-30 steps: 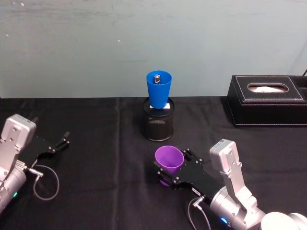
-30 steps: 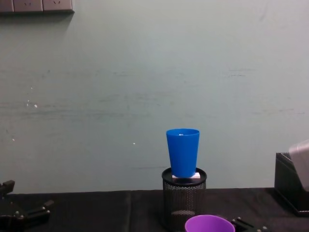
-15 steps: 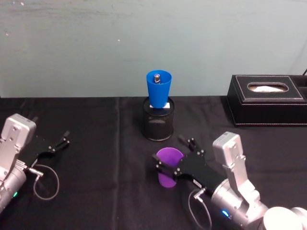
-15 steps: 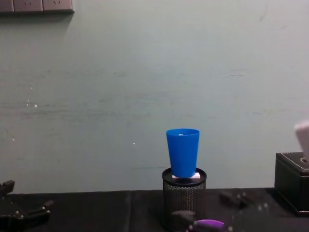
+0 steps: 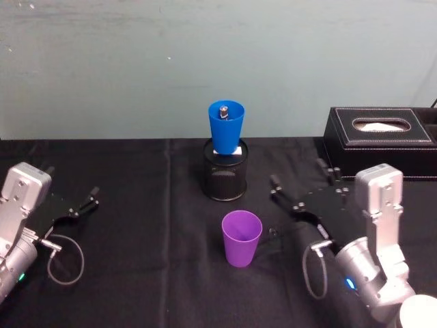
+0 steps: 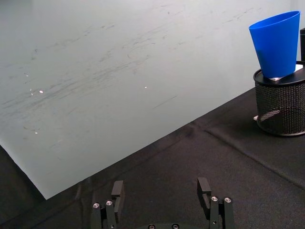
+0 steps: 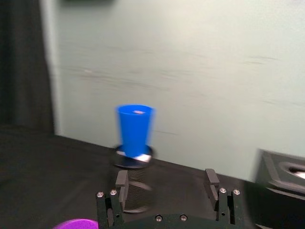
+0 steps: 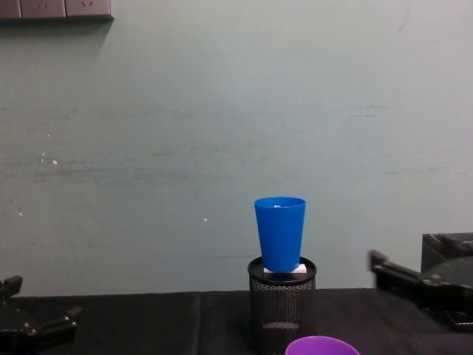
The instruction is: Pick up one cup with a gripper and tap it against the other cup.
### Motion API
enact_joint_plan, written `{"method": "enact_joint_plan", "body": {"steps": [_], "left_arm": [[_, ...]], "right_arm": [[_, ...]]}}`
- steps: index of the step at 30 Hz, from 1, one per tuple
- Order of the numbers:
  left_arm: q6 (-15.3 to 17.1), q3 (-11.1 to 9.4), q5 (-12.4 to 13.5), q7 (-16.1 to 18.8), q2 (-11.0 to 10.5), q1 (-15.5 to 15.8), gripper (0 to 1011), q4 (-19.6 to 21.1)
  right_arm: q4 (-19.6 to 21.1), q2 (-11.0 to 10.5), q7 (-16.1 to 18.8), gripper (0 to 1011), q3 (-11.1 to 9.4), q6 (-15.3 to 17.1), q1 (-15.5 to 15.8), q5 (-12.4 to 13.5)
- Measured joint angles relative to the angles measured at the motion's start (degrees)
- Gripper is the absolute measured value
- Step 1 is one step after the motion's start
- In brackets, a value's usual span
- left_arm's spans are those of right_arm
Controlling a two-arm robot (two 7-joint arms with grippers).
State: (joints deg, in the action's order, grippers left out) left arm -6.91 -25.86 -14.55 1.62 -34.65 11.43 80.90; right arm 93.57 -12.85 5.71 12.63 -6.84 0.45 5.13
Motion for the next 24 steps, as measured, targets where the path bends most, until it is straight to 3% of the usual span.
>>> {"method": "enact_joint_plan", "body": {"steps": [2, 9, 16, 24], "left_arm": [[0.0, 0.0, 0.0, 0.0, 0.0, 0.0, 1000, 0.0], [0.0, 0.0, 0.0, 0.0, 0.0, 0.0, 1000, 0.0], [0.0, 0.0, 0.0, 0.0, 0.0, 0.0, 1000, 0.0], [0.0, 0.0, 0.0, 0.0, 0.0, 0.0, 1000, 0.0]], "right_arm": [[0.5, 1.11, -3.21, 1003, -1.33, 0.66, 1.21, -1.54], [0.61, 3.72, -9.32, 1003, -4.07, 1.71, 3.14, -5.01], [-0.65, 4.74, -9.84, 1002, -5.63, 1.53, 3.54, -5.52], [-0.7, 4.71, -9.71, 1003, -5.55, 1.47, 3.51, -5.49]]}}
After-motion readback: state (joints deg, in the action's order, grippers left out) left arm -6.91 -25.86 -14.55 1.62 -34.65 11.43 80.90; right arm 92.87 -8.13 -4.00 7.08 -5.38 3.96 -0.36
